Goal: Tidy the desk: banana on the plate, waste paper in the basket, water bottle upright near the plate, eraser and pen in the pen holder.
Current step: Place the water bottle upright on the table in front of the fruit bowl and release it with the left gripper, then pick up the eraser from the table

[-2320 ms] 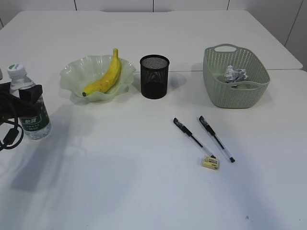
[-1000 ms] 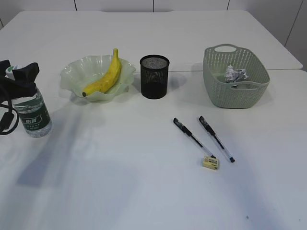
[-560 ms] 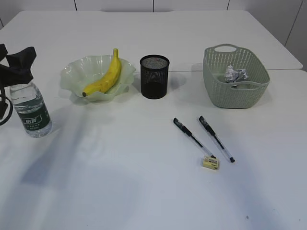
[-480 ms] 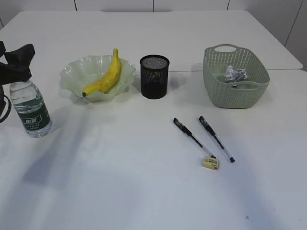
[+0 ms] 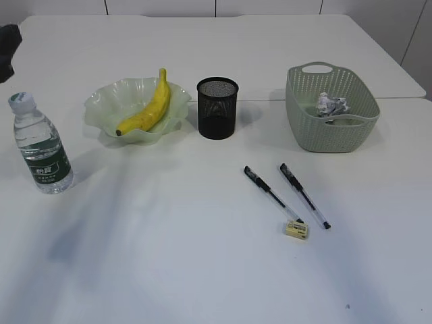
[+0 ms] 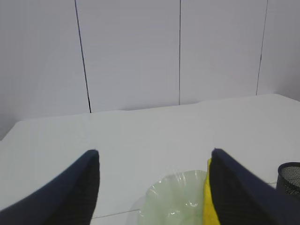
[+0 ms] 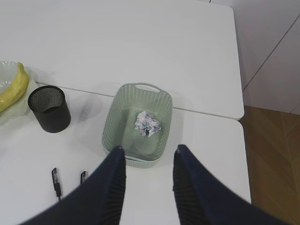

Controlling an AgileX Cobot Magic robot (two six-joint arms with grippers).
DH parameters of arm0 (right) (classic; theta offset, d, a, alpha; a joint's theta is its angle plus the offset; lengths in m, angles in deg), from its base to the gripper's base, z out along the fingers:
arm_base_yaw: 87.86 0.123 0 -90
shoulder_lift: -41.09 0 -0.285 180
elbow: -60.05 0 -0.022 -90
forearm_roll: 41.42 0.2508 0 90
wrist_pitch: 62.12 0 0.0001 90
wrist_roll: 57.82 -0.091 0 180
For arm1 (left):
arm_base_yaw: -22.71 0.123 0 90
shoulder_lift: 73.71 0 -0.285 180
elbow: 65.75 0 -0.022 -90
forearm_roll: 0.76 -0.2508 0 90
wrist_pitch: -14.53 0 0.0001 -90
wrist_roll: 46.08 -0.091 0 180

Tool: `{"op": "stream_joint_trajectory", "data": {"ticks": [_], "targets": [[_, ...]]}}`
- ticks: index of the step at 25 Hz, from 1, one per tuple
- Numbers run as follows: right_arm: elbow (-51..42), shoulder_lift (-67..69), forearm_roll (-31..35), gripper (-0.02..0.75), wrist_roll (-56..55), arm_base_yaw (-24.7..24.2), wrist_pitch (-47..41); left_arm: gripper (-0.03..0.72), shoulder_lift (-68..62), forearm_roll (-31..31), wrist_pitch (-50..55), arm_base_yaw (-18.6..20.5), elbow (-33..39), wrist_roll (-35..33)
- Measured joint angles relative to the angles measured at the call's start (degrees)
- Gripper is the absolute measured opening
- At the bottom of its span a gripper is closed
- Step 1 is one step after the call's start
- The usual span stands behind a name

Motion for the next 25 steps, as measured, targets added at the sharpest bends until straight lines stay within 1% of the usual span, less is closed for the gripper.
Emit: {"op": "stream_joint_trajectory", "data": {"ticks": [6,10,14,22,25], "targets": [[0.0,0.1,0.0,0.261,0.0,0.0,0.0,0.522,9.4,0.0,9.4,0.0,0.0,0.0],[0.0,0.8,0.4,0.261,0.0,0.0,0.0,0.522,14.3,0.0,11.5,0.0,0.2,0.0],[0.0,2.5,2.6,0.261,0.0,0.0,0.0,0.521,18.2,0.0,14.3,0.0,0.4,0.0],[-0.1,8.6,7.4,0.261,3.1,0.0,0.1,0.521,24.9,0.0,24.6,0.0,0.4,-0.1],[-0.1,10.3,9.0,0.261,3.6,0.0,0.2,0.521,26.2,0.0,26.9,0.0,0.4,-0.1]]}}
